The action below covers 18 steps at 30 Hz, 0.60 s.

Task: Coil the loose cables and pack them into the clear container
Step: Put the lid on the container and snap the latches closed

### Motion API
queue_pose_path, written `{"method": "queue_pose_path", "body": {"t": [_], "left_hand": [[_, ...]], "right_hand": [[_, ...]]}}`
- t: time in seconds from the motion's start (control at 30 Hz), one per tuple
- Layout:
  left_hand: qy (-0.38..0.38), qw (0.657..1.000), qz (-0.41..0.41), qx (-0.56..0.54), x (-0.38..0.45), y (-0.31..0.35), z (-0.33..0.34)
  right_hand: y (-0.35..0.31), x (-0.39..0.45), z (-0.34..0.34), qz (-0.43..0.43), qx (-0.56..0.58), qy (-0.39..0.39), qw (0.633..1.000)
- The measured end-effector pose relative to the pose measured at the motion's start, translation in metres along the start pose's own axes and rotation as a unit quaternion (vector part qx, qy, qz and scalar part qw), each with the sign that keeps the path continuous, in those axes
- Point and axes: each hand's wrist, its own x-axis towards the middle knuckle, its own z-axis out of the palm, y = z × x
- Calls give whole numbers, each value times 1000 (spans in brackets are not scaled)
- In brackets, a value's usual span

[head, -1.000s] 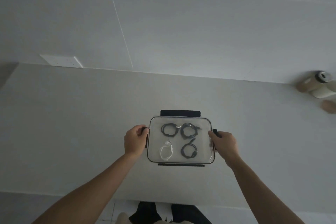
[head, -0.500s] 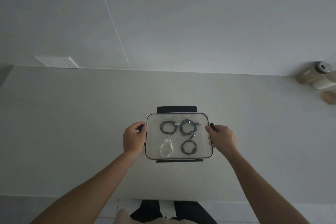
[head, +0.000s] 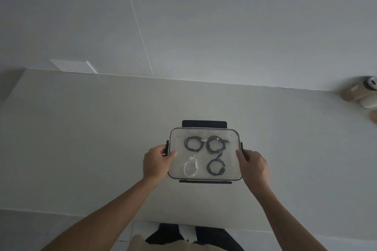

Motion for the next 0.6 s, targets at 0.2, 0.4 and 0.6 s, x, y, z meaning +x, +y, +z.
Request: {"method": "queue_pose_path", "body": {"t": [0.2,0.4,0.6], "left_hand": [[-23,998,-17,-48,4,2,1],[-51,999,7,-3,14,6,-3],[-100,929,316,166,19,54,10]], "right_hand": [[-5,4,-10,75,179,-48,980],[-6,13,-17,63,116,-84,988],[-12,-30,9,-187,-207,-98,955]]}}
